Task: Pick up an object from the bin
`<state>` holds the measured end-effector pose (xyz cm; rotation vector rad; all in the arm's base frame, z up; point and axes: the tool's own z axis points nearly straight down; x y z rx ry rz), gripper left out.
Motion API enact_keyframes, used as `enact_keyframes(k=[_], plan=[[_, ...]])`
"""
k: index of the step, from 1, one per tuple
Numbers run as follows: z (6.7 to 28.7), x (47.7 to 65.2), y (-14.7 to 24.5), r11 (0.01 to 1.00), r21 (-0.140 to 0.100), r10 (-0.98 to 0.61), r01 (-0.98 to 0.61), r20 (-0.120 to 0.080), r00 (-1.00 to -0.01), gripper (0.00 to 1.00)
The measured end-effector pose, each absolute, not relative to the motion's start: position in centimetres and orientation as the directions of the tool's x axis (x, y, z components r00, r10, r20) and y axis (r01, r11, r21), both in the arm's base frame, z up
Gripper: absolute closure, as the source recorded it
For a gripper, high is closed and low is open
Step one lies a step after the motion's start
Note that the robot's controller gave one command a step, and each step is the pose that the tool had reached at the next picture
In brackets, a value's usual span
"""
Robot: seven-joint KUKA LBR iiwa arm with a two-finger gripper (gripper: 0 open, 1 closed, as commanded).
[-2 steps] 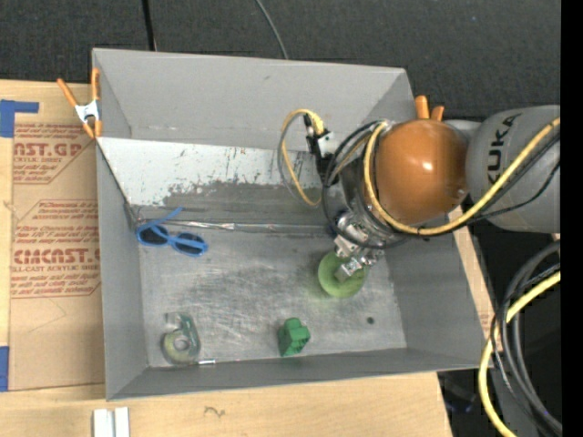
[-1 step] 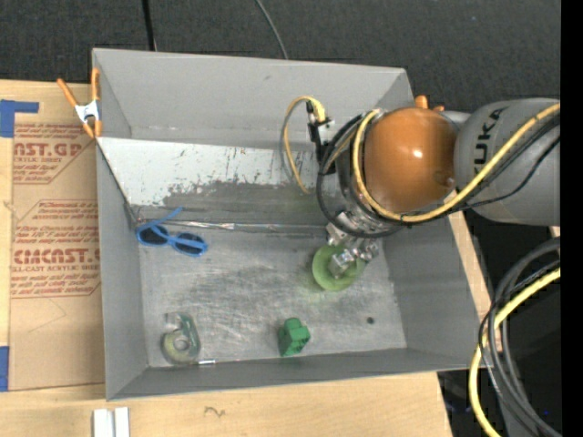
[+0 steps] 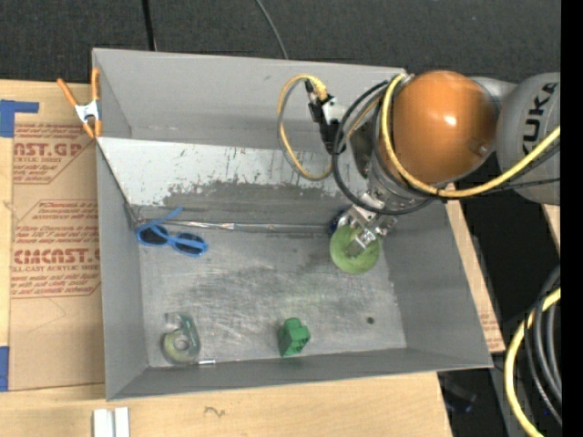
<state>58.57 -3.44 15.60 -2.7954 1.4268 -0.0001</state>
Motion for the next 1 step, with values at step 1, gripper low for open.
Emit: enact_keyframes(k=[1], plan=[[18.36,58.13,-3.73,-0.636,-0.002,-0.772,-0.772,-0.002,0.636,1.0]])
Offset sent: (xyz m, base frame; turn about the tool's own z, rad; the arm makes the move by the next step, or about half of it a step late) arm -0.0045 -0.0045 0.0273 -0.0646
